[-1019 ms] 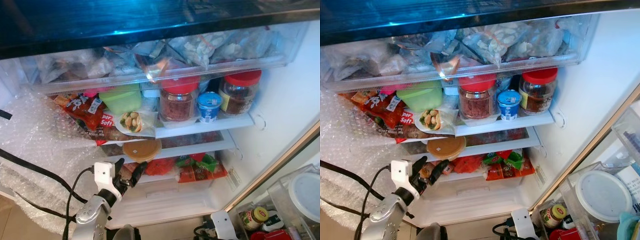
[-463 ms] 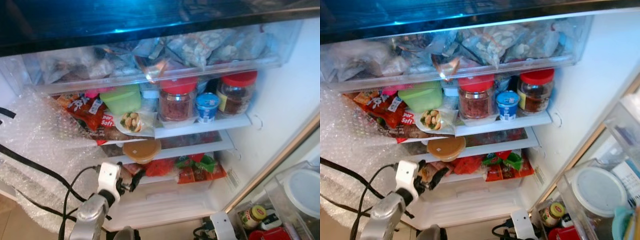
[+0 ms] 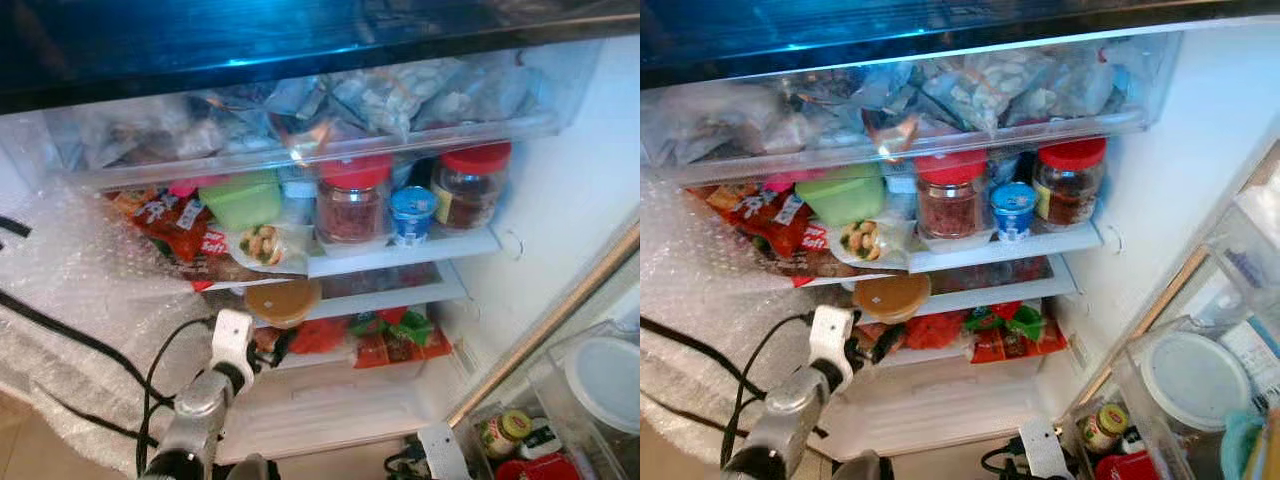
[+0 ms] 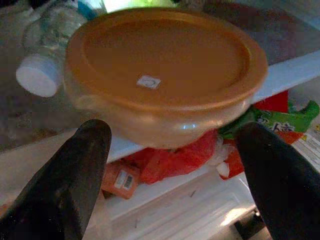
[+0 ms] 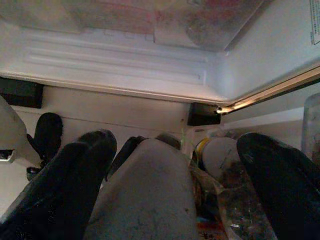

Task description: Restocking fridge

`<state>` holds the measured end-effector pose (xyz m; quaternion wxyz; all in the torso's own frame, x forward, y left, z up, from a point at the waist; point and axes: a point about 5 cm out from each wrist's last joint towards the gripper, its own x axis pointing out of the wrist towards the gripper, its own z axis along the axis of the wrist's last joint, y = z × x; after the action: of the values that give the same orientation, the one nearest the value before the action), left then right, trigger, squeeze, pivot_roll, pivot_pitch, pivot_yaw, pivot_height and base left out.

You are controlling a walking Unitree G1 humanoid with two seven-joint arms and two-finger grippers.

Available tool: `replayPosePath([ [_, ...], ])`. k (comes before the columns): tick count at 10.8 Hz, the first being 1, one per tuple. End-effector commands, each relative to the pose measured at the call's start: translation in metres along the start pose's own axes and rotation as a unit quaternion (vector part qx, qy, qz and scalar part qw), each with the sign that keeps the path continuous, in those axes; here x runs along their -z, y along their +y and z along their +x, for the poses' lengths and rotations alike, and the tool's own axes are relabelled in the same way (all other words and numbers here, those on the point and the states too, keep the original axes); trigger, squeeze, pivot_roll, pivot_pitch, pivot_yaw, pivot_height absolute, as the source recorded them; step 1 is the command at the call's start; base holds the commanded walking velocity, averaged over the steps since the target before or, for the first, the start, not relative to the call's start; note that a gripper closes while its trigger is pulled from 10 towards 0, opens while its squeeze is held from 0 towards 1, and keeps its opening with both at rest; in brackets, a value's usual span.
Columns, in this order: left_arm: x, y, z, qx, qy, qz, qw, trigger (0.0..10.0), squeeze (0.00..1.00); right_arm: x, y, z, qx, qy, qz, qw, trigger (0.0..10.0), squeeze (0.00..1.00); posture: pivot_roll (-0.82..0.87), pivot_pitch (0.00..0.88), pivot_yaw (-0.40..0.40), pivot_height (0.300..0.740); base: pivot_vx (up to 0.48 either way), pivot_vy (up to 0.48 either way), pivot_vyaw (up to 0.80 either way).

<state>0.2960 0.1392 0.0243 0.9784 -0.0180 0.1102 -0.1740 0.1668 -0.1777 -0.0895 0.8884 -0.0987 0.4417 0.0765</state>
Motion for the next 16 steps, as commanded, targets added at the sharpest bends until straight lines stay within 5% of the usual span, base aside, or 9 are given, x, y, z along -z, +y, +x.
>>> replayPosePath([
  [1,-0.001,0.005,0.003,-0.023,0.000,-0.012,1.000,10.0,0.00,0.008,0.005,-0.002,-0.007,0.014,0.006,1.000,10.0,0.00,-0.12,0.064,0.055,0.670,0.000,0.000,0.00],
  [6,-0.028,0.009,0.025,-0.084,-0.031,-0.033,0.995,10.0,0.00,0.012,0.002,-0.003,-0.010,0.016,-0.004,1.000,10.0,0.00,-0.11,0.077,0.049,0.670,0.000,0.000,0.00],
  [11,-0.005,0.017,-0.002,-0.083,-0.052,-0.028,0.995,10.0,0.00,0.009,0.010,-0.002,-0.018,0.014,-0.008,1.000,10.0,0.00,-0.09,0.083,0.048,0.670,0.000,0.000,0.00],
  [16,-0.014,0.008,-0.015,-0.048,-0.112,0.015,0.992,10.0,0.00,0.012,0.004,-0.004,-0.017,0.012,-0.012,1.000,10.0,0.00,-0.08,0.076,0.046,0.670,0.000,0.000,0.00],
])
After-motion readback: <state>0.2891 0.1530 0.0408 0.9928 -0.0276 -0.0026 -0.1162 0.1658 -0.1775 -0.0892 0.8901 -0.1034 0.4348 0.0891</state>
